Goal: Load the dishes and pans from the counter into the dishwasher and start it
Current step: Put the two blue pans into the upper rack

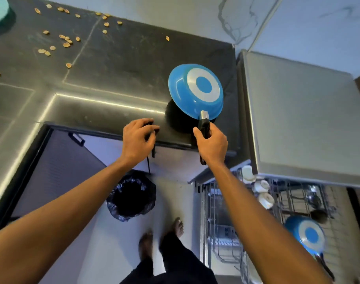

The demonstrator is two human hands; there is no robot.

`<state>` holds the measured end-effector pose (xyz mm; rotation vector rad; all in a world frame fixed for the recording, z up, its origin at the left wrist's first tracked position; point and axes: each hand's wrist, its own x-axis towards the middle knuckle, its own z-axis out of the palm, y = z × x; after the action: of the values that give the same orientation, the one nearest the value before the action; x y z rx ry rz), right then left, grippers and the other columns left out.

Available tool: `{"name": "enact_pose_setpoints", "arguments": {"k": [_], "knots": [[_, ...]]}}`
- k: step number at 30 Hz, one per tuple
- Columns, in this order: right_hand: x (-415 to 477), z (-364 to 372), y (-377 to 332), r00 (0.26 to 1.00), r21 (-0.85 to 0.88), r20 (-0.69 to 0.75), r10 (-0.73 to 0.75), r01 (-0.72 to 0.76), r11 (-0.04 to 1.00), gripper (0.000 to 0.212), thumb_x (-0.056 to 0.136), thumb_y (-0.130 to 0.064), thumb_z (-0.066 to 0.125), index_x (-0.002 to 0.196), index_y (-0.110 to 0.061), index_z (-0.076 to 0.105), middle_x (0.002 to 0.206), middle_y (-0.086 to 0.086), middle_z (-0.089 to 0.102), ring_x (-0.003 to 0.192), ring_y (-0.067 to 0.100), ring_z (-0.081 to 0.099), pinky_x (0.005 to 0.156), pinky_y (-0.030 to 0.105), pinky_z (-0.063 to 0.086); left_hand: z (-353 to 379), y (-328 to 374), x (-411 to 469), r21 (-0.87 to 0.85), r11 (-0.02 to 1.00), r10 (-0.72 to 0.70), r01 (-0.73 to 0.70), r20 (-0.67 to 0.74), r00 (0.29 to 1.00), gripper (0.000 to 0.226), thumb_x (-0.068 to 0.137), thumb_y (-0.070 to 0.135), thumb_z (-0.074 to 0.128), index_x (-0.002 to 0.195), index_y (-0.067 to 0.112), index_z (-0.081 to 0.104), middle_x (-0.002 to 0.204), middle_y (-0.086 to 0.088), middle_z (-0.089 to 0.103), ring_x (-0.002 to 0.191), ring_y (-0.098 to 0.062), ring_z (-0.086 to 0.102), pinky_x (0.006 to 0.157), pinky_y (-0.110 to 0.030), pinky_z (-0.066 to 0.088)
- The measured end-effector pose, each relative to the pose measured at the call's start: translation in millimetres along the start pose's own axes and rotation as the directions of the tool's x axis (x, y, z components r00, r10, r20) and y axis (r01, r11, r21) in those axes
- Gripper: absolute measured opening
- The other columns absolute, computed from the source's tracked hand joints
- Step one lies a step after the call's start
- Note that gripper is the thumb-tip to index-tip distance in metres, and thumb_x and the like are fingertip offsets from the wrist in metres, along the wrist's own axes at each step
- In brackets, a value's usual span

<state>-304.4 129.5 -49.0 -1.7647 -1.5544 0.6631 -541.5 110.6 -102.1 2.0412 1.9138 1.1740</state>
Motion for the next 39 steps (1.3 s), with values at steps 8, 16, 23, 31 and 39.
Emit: {"name": "enact_pose_setpoints", "arguments": {"k": [8, 16, 23, 31, 39], "knots": [[-103, -91, 57, 0.999, -0.100, 0.016, -0.050, 0.051, 0.994, 0.035, 0.091, -0.038, 0.068, 0.124, -0.029, 0.062, 0.098, -0.002, 0.073, 0.091, 0.020, 0.065, 0.073, 0.031, 0.048, 25, 63, -121, -0.214, 0.945, -0.223, 0.248, 0.133, 0.966, 0.019, 0.086, 0.017, 0.056, 0.096, 0.016, 0.071, 0.106, -0.002, 0.063, 0.102, -0.026, 0.059, 0.089, -0.044, 0.048], [-208, -198, 172, 0.978, -0.227, 0.193, -0.085, 0.129, 0.965, 0.032, 0.091, -0.041, 0.063, 0.121, -0.033, 0.056, 0.095, -0.007, 0.071, 0.086, 0.021, 0.066, 0.069, 0.035, 0.051, 92, 170, -275, -0.166, 0.817, -0.430, 0.553, 0.463, 0.775, 0.027, 0.083, -0.003, 0.064, 0.087, 0.023, 0.070, 0.088, -0.003, 0.070, 0.082, -0.026, 0.066, 0.082, -0.038, 0.053], [-280, -304, 313, 0.952, -0.216, 0.304, -0.017, 0.086, 0.972, 0.029, 0.091, -0.040, 0.063, 0.118, -0.030, 0.057, 0.091, -0.005, 0.070, 0.083, 0.021, 0.066, 0.067, 0.033, 0.049, 168, 291, -356, -0.052, 0.753, -0.516, 0.656, 0.573, 0.637, 0.015, 0.087, 0.007, 0.064, 0.099, 0.017, 0.068, 0.092, 0.001, 0.069, 0.087, -0.022, 0.064, 0.078, -0.029, 0.043], [-269, -381, 411, 0.953, -0.283, 0.276, 0.123, -0.042, 0.958, 0.044, 0.093, -0.045, 0.061, 0.134, -0.033, 0.051, 0.115, 0.000, 0.071, 0.106, 0.029, 0.065, 0.084, 0.039, 0.052, 211, 378, -368, -0.004, 0.652, -0.627, 0.758, 0.559, 0.543, 0.032, 0.089, 0.012, 0.064, 0.120, 0.013, 0.059, 0.104, -0.007, 0.065, 0.091, -0.027, 0.064, 0.077, -0.036, 0.050], [-189, -386, 457, 0.951, -0.300, 0.148, 0.272, -0.219, 0.929, 0.038, 0.094, -0.047, 0.060, 0.127, -0.027, 0.059, 0.099, 0.006, 0.072, 0.093, 0.031, 0.067, 0.071, 0.033, 0.046, 250, 368, -323, 0.078, 0.700, -0.669, 0.710, 0.418, 0.614, 0.053, 0.083, 0.016, 0.071, 0.131, 0.006, 0.052, 0.112, -0.017, 0.060, 0.103, -0.036, 0.059, 0.090, -0.047, 0.049]]}}
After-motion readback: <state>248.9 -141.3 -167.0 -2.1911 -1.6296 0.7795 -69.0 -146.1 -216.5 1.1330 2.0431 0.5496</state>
